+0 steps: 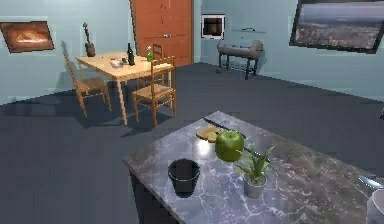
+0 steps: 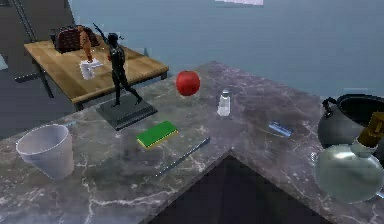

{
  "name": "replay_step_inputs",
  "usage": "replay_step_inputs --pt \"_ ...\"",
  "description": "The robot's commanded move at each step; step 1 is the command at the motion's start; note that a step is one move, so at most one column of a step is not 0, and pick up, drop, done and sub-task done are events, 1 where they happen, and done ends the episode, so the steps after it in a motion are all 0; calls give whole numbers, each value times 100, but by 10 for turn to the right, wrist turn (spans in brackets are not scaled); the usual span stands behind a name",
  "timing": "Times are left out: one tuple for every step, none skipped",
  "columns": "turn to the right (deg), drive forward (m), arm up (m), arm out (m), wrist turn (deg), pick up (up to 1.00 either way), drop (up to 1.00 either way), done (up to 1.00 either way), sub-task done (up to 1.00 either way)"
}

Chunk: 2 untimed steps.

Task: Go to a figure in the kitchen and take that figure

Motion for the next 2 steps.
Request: replay_step_inputs --pt "-150 0 0 0 0 0 0 0 0" --pt "-240 0 0 0 0 0 0 0 0"
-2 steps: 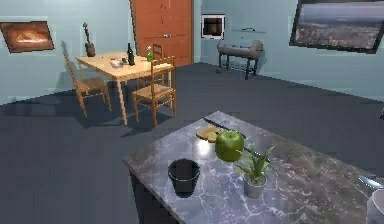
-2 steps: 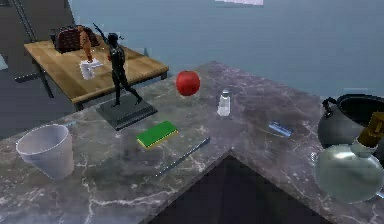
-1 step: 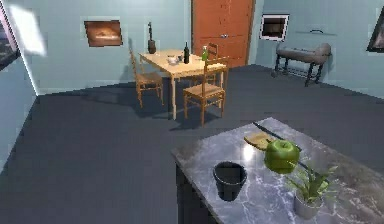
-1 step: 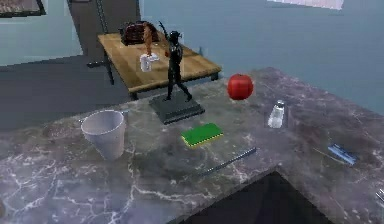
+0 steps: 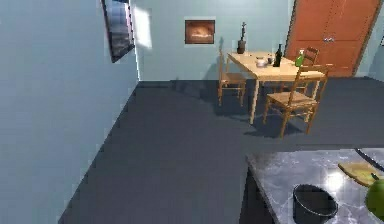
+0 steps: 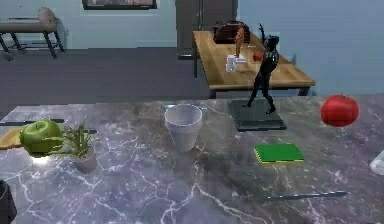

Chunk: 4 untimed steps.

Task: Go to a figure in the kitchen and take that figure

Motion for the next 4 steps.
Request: replay_step_inputs --pt "0 75 0 0 0 0 0 0 0" --pt "300 0 0 0 0 0 0 0 0" --pt "0 20 0 0 0 0 0 0 0" --pt "450 0 0 0 0 0 0 0 0"
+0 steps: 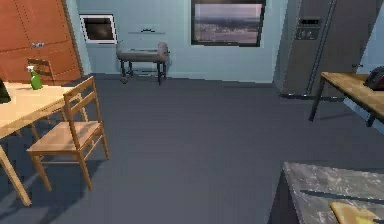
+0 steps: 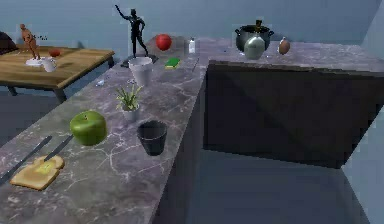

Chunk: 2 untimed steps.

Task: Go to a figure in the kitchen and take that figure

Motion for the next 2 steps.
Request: replay_step_inputs --pt "90 0 0 0 0 0 0 0 0" --pt "0 80 0 0 0 0 0 0 0"
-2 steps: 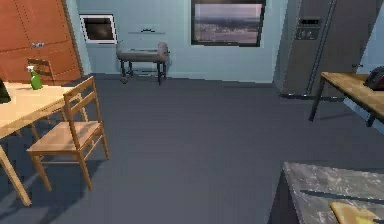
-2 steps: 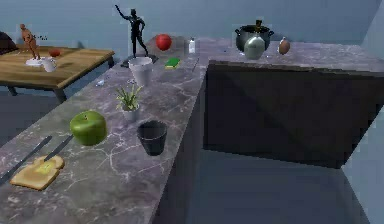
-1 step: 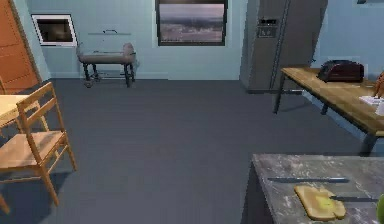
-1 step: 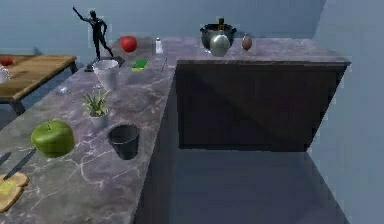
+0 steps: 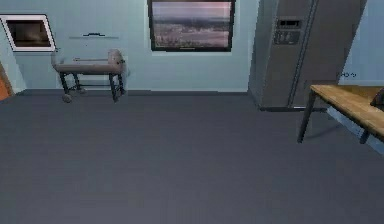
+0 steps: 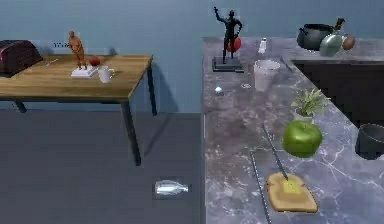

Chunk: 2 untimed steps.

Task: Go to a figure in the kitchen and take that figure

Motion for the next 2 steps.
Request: replay_step_inputs --pt "450 0 0 0 0 0 0 0 0" --pt "30 0 0 0 0 0 0 0 0"
